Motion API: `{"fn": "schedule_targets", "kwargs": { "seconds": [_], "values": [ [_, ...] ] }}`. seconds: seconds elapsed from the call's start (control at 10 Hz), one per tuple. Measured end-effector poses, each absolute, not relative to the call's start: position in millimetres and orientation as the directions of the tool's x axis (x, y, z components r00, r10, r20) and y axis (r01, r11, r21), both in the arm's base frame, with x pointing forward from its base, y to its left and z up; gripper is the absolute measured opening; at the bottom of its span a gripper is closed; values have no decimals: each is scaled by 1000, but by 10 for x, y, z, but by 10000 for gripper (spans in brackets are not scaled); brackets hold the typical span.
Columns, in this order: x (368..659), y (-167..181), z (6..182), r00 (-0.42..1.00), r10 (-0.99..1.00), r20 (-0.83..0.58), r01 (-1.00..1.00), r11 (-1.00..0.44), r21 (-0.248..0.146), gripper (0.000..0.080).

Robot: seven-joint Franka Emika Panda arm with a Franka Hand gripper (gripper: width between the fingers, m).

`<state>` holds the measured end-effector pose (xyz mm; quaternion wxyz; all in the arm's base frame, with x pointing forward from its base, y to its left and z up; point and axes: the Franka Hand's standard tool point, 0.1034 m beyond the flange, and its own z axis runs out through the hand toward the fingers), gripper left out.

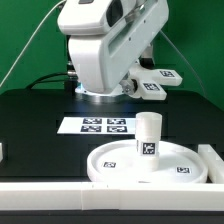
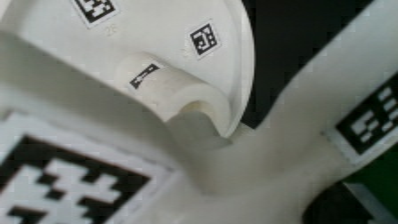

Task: Assemble round table

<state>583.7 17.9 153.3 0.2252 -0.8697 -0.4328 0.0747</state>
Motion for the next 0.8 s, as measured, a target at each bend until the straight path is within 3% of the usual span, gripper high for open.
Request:
{"fn": "schedule_targets", "kwargs": {
  "seconds": [0.4,0.6,0.8],
  "values": [
    [5816,177,1512,614,787,62,718,-524,-459,459],
    [5783,196,1460,624,779,72,725,-541,-426,459],
    [5774,226,1418,622,779,71,725,-540,-427,459]
  ]
}}
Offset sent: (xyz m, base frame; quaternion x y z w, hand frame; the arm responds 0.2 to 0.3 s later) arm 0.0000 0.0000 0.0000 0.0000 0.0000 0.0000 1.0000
